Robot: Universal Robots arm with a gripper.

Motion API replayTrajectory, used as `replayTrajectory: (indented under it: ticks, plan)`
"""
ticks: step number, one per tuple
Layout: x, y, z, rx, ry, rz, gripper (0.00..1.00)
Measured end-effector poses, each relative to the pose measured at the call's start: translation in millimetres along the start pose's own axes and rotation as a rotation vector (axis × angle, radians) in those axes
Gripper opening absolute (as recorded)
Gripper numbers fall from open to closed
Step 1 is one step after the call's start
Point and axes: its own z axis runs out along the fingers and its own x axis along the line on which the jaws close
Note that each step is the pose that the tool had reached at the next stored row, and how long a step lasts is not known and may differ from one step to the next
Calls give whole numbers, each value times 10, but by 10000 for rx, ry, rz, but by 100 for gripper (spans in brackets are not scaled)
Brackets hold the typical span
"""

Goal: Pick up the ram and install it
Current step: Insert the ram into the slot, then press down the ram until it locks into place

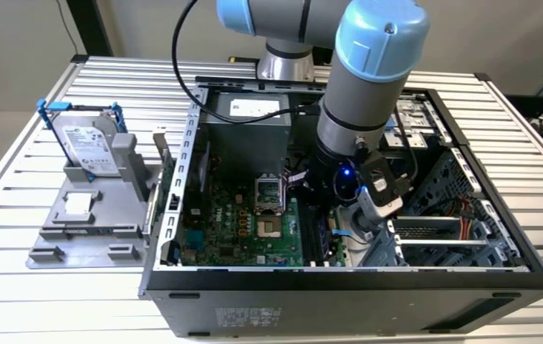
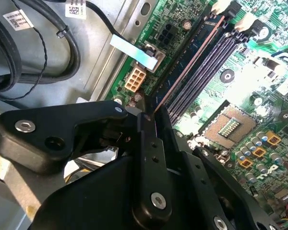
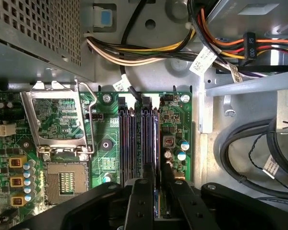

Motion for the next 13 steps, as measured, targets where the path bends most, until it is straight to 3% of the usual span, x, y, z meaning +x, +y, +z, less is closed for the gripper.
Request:
replayTrajectory:
  ticks: [3,9,12,13]
  plan:
    - [-1,-1,-49,7,14,25,100]
    - [-6,3,-306,8,22,70,100]
    - [-4,3,-306,6,21,69,100]
    - [-3,3,-306,7,21,69,0]
